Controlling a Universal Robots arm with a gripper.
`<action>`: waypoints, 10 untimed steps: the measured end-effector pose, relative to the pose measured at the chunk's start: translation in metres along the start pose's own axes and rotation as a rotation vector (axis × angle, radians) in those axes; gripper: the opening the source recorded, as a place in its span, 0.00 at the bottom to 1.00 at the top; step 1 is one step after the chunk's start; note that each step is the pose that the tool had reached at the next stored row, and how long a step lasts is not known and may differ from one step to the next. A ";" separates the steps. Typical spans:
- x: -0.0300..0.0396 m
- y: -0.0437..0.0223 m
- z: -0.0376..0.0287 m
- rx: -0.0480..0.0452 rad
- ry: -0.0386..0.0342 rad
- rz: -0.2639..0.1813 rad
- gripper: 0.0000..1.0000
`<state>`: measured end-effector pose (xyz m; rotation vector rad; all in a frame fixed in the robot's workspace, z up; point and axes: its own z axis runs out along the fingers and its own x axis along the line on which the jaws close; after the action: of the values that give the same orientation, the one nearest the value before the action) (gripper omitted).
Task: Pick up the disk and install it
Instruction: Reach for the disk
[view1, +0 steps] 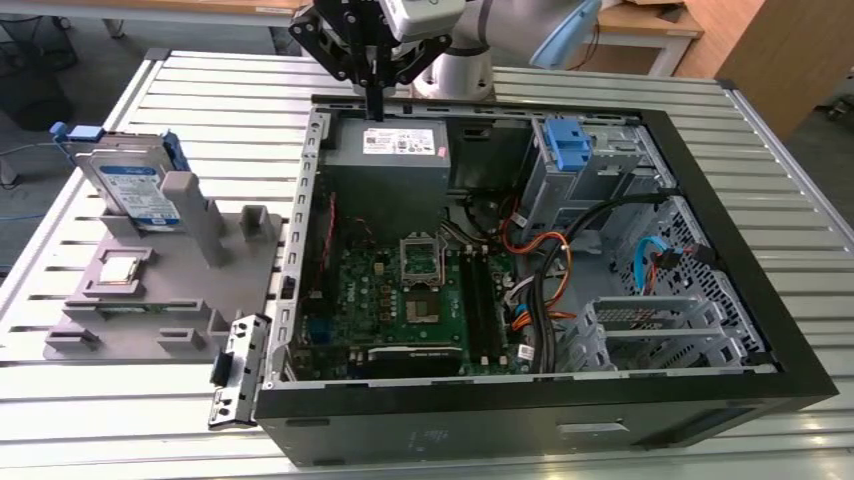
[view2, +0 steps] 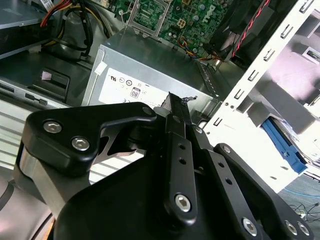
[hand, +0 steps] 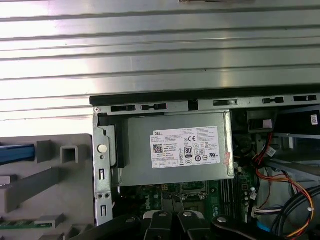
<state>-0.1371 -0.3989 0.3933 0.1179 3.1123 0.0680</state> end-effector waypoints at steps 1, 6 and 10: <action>0.0000 0.0000 0.0000 0.0000 0.0000 0.000 0.11; 0.0001 0.0000 0.0000 0.0000 0.0000 0.000 0.11; 0.0002 0.0000 0.0000 0.0000 0.0000 0.000 0.11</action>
<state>-0.1373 -0.3989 0.3933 0.1180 3.1123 0.0680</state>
